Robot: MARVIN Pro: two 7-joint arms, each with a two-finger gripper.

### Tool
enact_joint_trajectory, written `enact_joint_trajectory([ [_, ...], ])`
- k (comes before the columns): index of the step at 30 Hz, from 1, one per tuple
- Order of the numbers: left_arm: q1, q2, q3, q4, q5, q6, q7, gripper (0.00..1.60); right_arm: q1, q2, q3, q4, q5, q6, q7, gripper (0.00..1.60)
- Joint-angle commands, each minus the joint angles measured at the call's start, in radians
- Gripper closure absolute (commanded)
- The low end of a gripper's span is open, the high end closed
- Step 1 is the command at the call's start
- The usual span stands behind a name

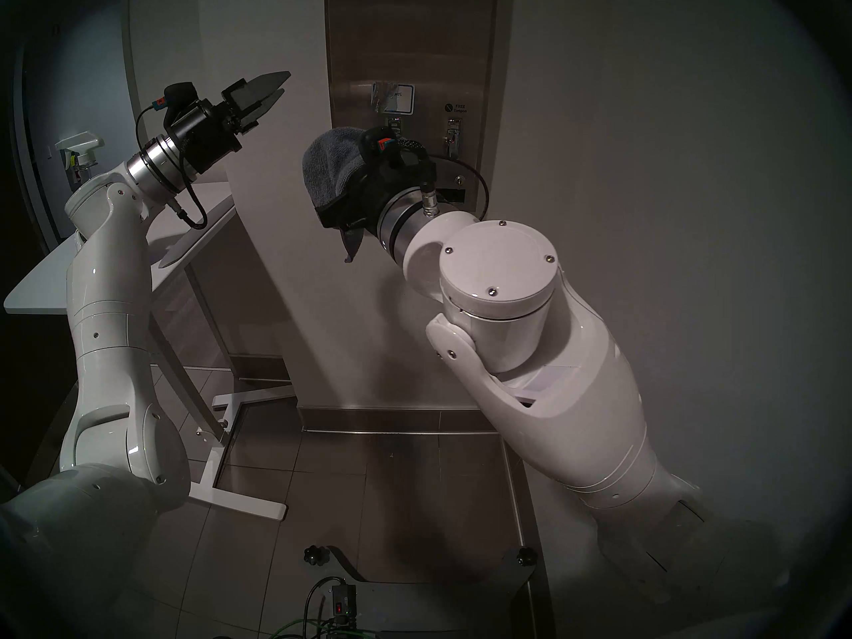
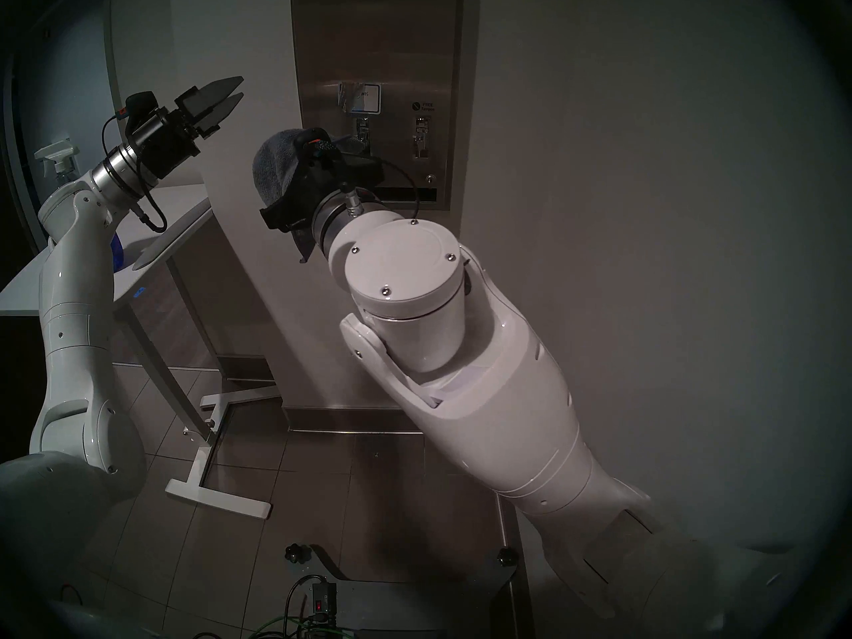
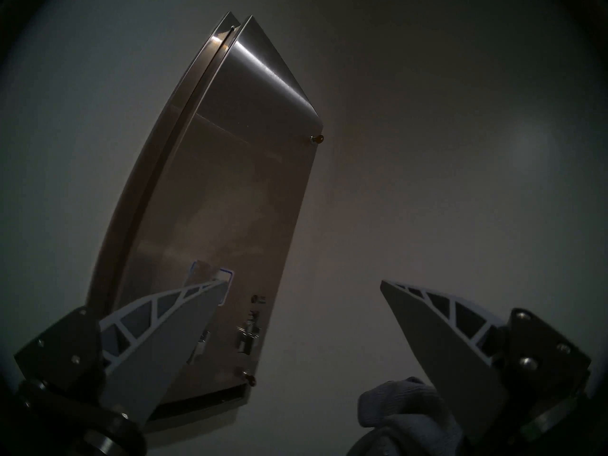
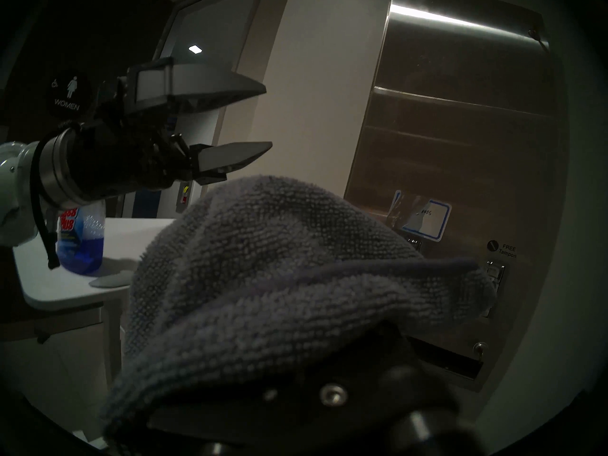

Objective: Pick up the cloth and wipe the surface

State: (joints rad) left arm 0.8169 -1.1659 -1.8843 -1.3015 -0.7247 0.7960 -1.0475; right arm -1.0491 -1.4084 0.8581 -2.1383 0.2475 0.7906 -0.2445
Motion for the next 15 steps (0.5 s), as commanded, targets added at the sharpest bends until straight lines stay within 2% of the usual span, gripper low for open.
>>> enact_joint_trajectory([
  [1,-0.050,0.027,0.045,0.047,-0.101,0.111,-0.069,0.00,0.078,0.025,0.032,-0.047,0.009,0.069,0.040,1.60],
  [2,-0.052,0.028,0.054,0.053,-0.101,0.144,-0.073,0.00,0.087,0.021,0.035,-0.043,0.011,0.075,0.044,1.60],
  [4,-0.051,0.023,0.074,0.063,-0.126,0.164,-0.026,0.00,0.108,0.015,0.039,-0.035,0.016,0.093,0.055,1.60],
  [6,-0.051,0.018,0.090,0.066,-0.158,0.164,0.032,0.00,0.123,0.010,0.043,-0.029,0.021,0.107,0.064,1.60],
  [10,-0.060,0.020,0.120,0.071,-0.217,0.164,0.078,0.00,0.147,0.008,0.048,-0.017,0.031,0.135,0.081,1.60],
  [15,-0.070,0.049,0.143,0.076,-0.278,0.164,0.067,0.00,0.164,0.009,0.050,-0.002,0.039,0.162,0.099,1.60],
])
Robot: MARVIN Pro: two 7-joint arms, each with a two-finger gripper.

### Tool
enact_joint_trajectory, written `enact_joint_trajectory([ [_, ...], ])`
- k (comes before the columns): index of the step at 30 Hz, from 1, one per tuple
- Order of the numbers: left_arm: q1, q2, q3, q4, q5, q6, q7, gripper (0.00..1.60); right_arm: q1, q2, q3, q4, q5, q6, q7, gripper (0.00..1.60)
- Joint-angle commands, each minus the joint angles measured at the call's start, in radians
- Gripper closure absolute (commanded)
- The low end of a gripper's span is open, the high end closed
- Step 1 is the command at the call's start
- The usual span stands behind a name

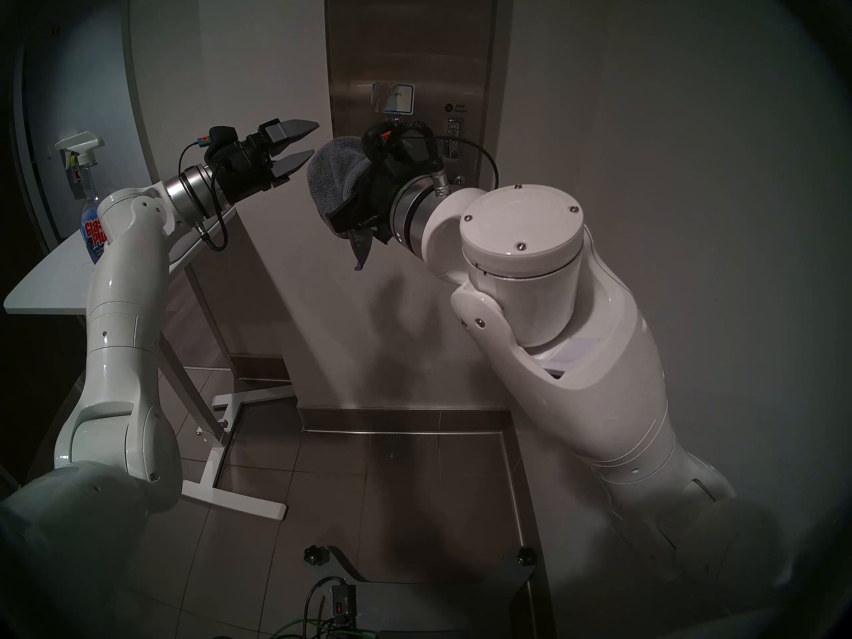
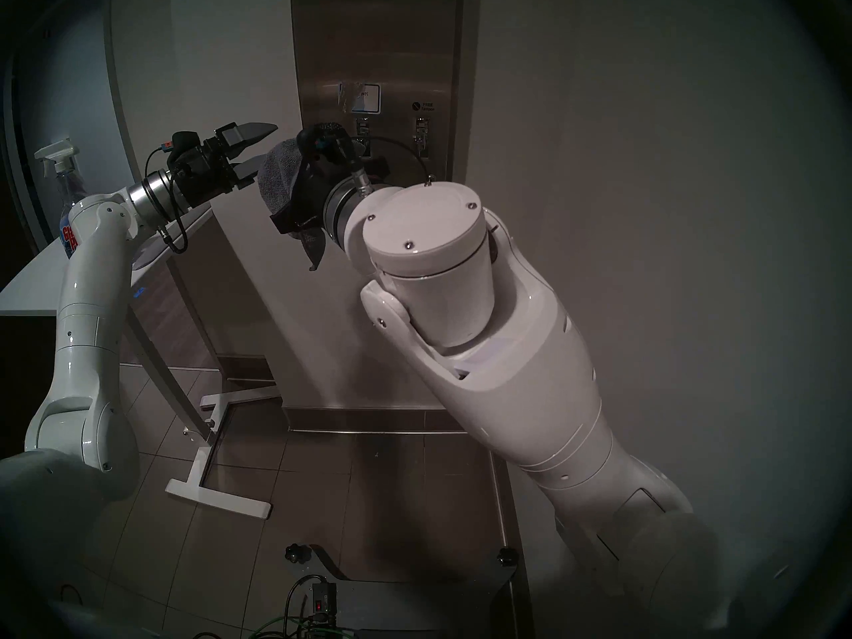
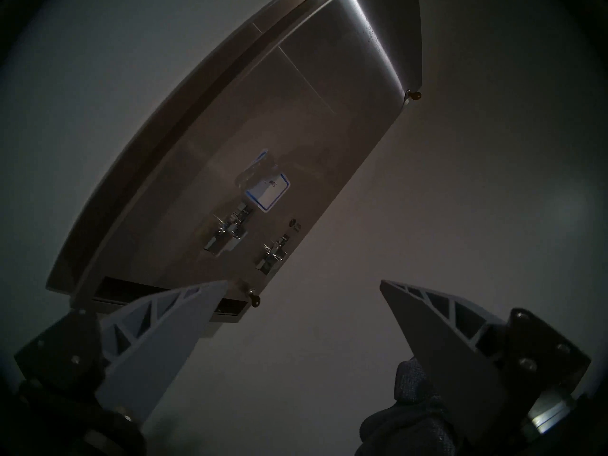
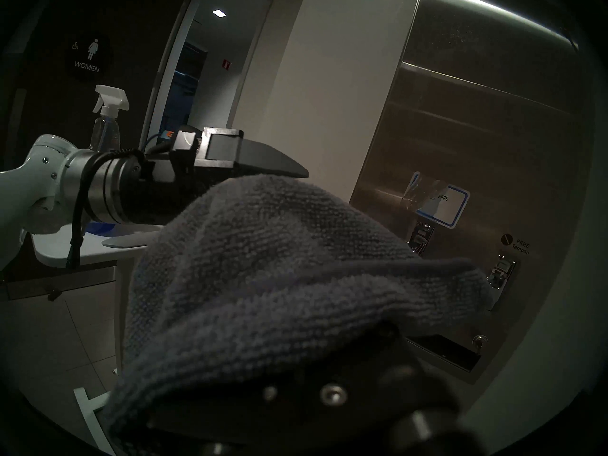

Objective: Pick up the cloth and wipe the surface

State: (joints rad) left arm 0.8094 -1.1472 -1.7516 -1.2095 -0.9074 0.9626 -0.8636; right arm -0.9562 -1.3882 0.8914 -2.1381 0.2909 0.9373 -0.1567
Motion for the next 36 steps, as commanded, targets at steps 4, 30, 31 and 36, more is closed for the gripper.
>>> enact_joint_trajectory([
  [4,-0.053,0.060,0.020,-0.029,-0.149,-0.003,-0.102,0.00,0.080,-0.015,0.012,0.012,-0.001,0.023,0.022,1.60],
  [30,0.086,0.281,0.210,-0.079,-0.474,-0.003,-0.105,0.00,0.166,-0.066,0.004,0.093,-0.021,0.023,0.048,1.60],
  [31,0.091,0.289,0.218,-0.082,-0.485,-0.003,-0.102,0.00,0.168,-0.067,0.004,0.095,-0.022,0.023,0.048,1.60],
  [36,0.090,0.304,0.241,-0.084,-0.511,-0.003,-0.107,0.00,0.174,-0.073,0.002,0.100,-0.023,0.023,0.047,1.60],
])
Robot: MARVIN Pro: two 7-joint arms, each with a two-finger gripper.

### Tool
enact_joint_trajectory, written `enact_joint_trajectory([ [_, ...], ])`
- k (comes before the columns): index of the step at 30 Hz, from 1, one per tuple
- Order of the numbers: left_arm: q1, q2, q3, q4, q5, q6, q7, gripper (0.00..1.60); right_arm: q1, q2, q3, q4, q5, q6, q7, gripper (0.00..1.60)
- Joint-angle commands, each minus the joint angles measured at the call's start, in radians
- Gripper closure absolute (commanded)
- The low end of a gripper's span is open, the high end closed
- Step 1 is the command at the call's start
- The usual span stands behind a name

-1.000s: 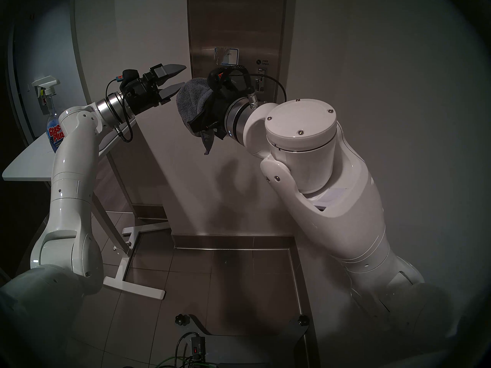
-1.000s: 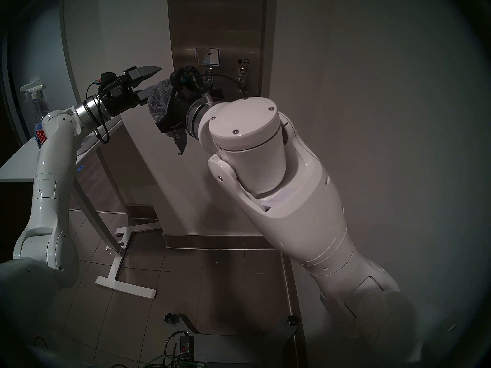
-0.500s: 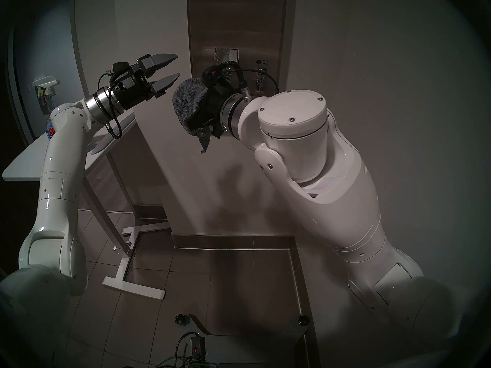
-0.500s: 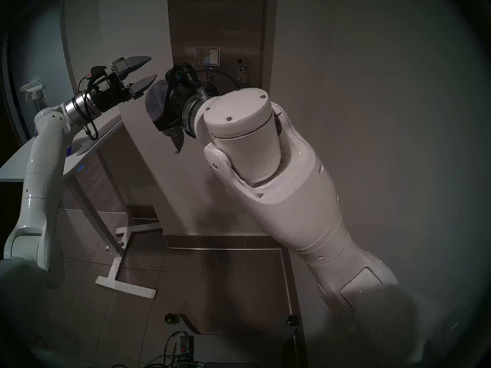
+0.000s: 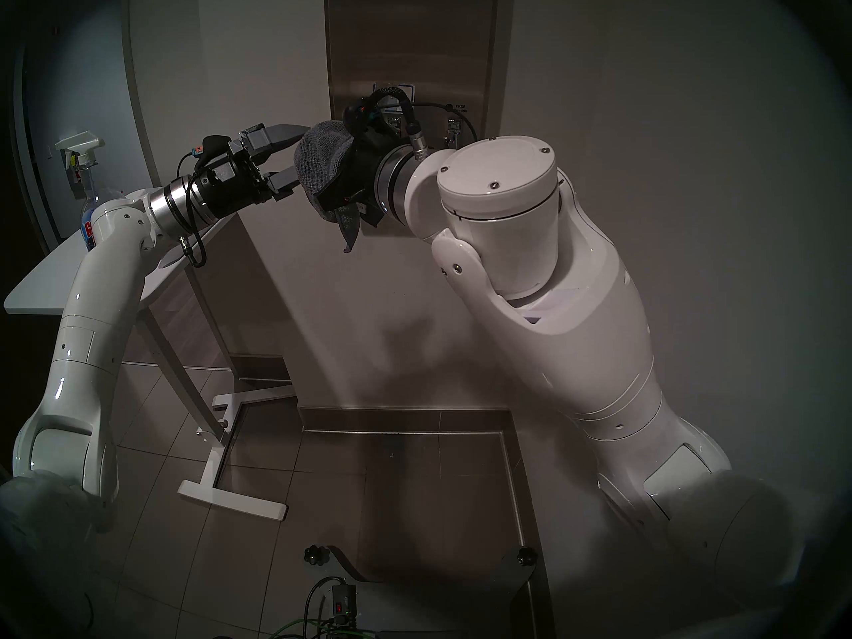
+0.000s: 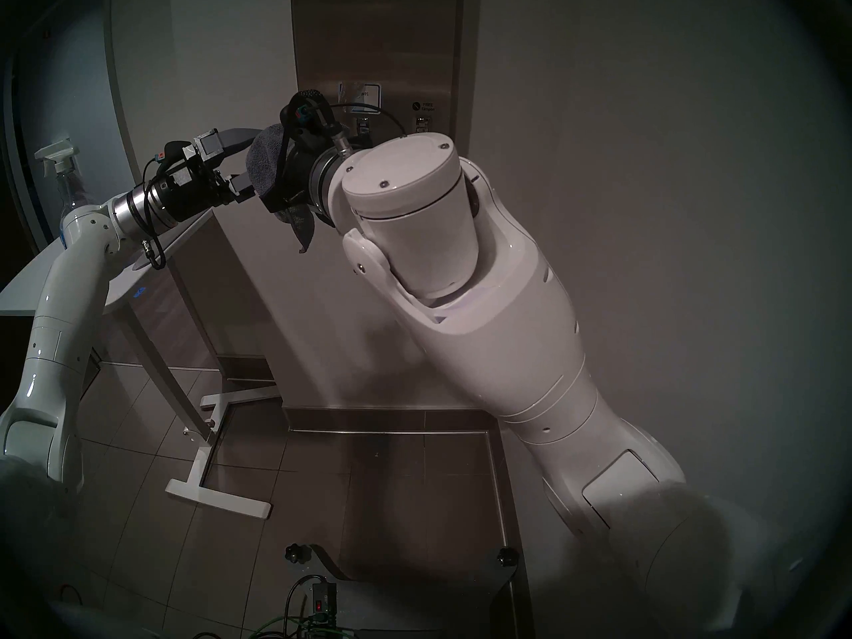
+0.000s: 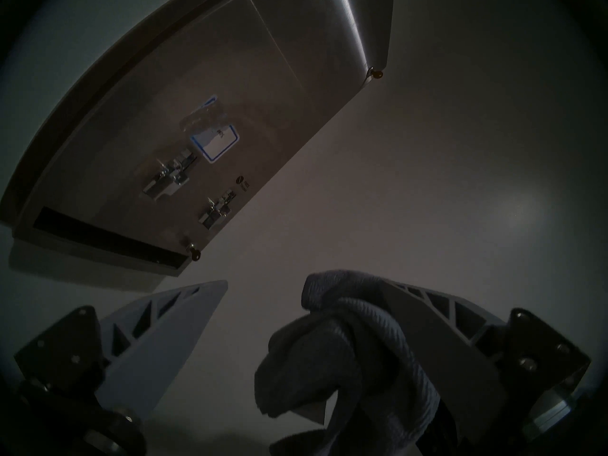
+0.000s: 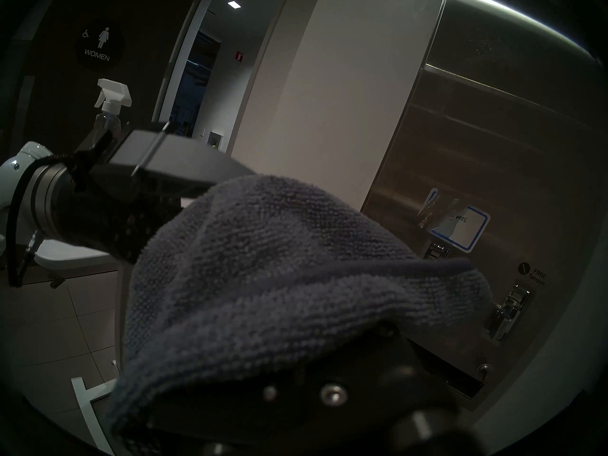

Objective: Pick up the cloth and wipe the surface

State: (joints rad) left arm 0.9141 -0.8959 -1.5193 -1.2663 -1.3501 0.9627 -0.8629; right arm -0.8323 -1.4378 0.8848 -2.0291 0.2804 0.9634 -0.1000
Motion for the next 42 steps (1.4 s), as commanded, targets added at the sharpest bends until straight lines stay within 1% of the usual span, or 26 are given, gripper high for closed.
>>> enact_joint_trajectory([
  [1,-0.014,0.055,0.011,-0.028,-0.075,-0.003,-0.107,0.00,0.051,-0.024,0.007,-0.008,-0.012,-0.003,-0.009,1.60],
  [3,-0.014,0.061,0.014,-0.032,-0.090,-0.003,-0.091,0.00,0.052,-0.027,0.005,-0.004,-0.010,-0.003,-0.007,1.60],
  [4,-0.017,0.066,0.019,-0.031,-0.089,-0.003,-0.101,0.00,0.053,-0.028,0.004,-0.002,-0.010,-0.003,-0.007,1.60],
  [13,-0.017,0.113,0.020,-0.038,-0.119,-0.003,-0.086,0.00,0.046,-0.030,-0.002,0.018,-0.003,-0.007,0.001,1.60],
  [19,-0.025,0.121,0.022,-0.040,-0.139,-0.003,-0.074,0.00,0.043,-0.028,-0.004,0.033,0.000,-0.017,0.006,1.60],
  [25,-0.020,0.117,0.027,-0.057,-0.162,-0.003,-0.058,0.00,0.056,-0.046,-0.006,0.065,0.001,-0.039,0.010,1.60],
  [29,-0.025,0.099,0.039,-0.059,-0.169,-0.003,-0.046,0.00,0.064,-0.054,-0.007,0.076,-0.001,-0.049,0.012,1.60],
  [37,-0.036,0.079,0.071,-0.058,-0.173,-0.003,-0.039,0.00,0.077,-0.050,0.000,0.086,-0.004,-0.055,0.022,1.60],
  [41,-0.028,0.062,0.074,-0.068,-0.163,-0.003,0.001,0.00,0.087,-0.050,0.005,0.089,-0.005,-0.058,0.027,1.60],
  [42,-0.026,0.059,0.074,-0.071,-0.158,-0.014,0.008,0.00,0.088,-0.050,0.006,0.089,-0.005,-0.058,0.028,1.60],
])
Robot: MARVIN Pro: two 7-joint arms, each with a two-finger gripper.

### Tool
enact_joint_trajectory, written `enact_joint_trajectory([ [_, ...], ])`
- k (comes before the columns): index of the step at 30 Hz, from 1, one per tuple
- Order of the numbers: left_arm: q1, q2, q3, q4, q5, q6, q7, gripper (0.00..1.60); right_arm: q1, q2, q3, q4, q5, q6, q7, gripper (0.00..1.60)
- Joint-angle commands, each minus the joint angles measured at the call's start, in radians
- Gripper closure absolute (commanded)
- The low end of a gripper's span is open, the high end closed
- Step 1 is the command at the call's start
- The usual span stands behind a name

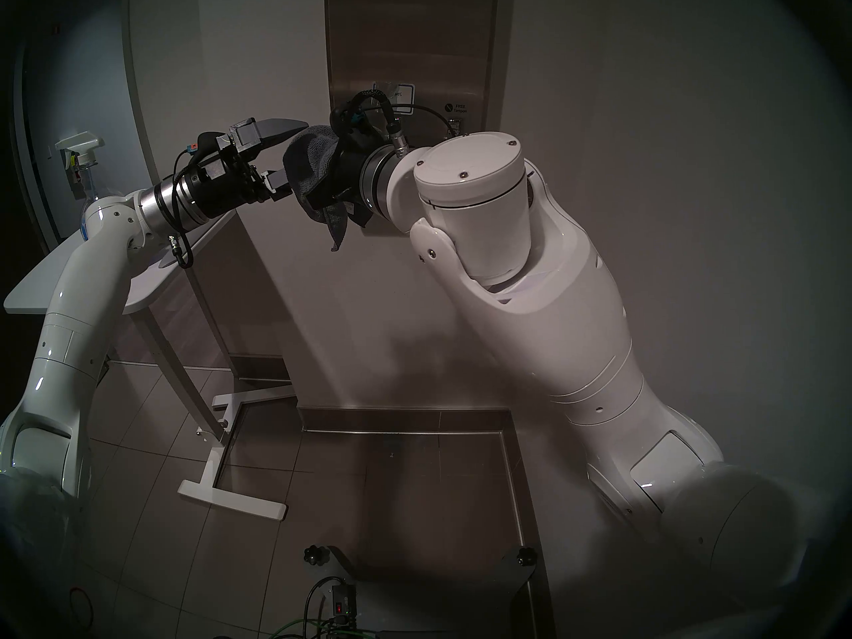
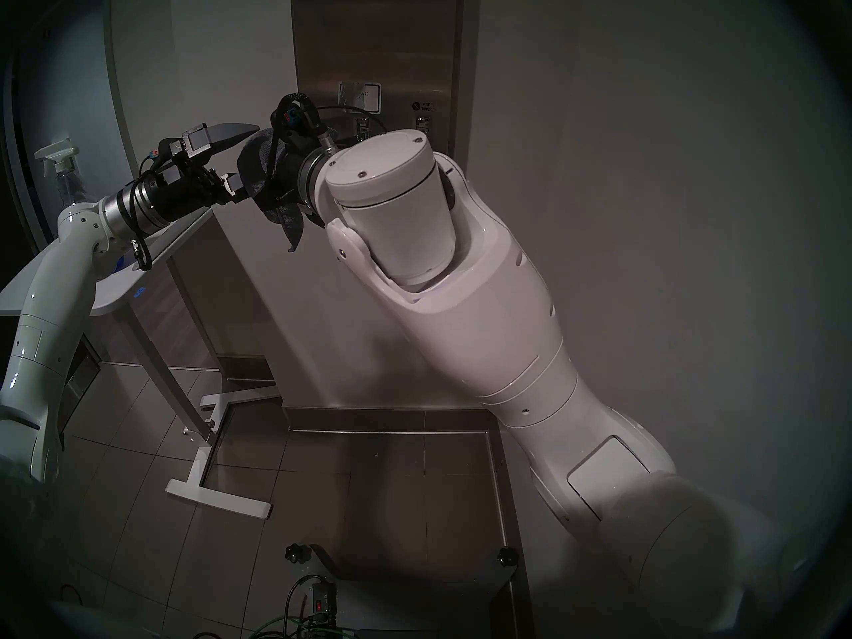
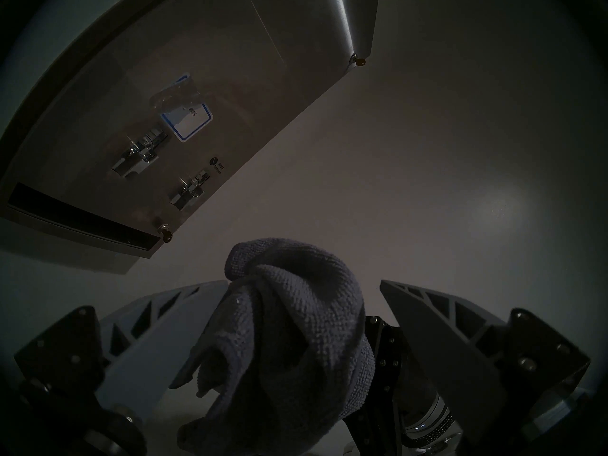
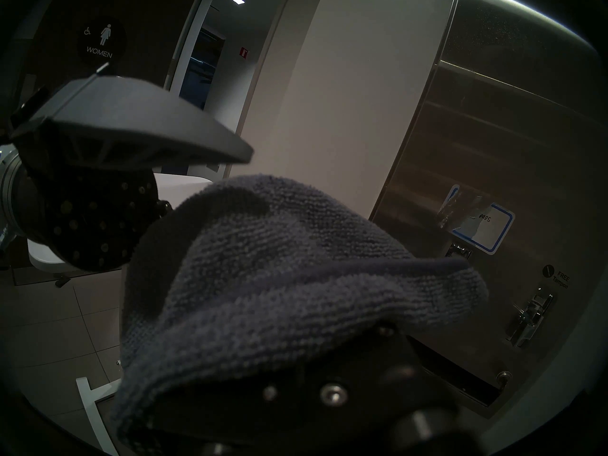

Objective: Pick up the cloth and wipe the surface

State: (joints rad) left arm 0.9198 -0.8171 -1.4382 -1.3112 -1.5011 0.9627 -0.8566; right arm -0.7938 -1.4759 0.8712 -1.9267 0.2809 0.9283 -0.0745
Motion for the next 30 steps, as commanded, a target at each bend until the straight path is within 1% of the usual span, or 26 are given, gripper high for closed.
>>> enact_joint_trajectory([
  [1,-0.030,-0.025,-0.008,-0.029,-0.002,-0.027,0.011,0.00,0.051,-0.012,0.020,-0.012,-0.006,-0.023,0.004,1.60],
  [8,-0.009,-0.048,-0.026,-0.053,0.020,-0.104,0.085,0.00,0.042,-0.004,0.021,-0.016,-0.004,-0.018,0.012,1.60],
  [9,0.001,-0.050,-0.032,-0.063,0.027,-0.128,0.099,0.31,0.041,-0.003,0.021,-0.016,-0.003,-0.016,0.014,1.60],
  [10,0.006,-0.053,-0.036,-0.067,0.023,-0.132,0.107,1.05,0.040,-0.003,0.021,-0.017,-0.003,-0.016,0.015,1.60],
  [11,0.014,-0.053,-0.041,-0.076,0.025,-0.145,0.122,1.60,0.037,-0.001,0.022,-0.018,-0.002,-0.015,0.017,1.60],
  [18,0.055,-0.065,-0.069,-0.121,0.024,-0.198,0.206,1.60,0.027,0.010,0.022,-0.023,0.003,-0.011,0.028,1.60],
  [23,0.071,-0.088,-0.084,-0.149,0.035,-0.245,0.302,1.60,0.018,0.026,0.026,-0.039,0.016,0.008,0.055,1.60],
  [27,0.082,-0.098,-0.093,-0.165,0.031,-0.256,0.338,1.60,0.003,0.041,0.029,-0.063,0.024,0.029,0.069,1.60],
  [30,0.090,-0.105,-0.101,-0.176,0.029,-0.262,0.359,1.60,0.004,0.044,0.030,-0.065,0.028,0.031,0.071,1.60],
])
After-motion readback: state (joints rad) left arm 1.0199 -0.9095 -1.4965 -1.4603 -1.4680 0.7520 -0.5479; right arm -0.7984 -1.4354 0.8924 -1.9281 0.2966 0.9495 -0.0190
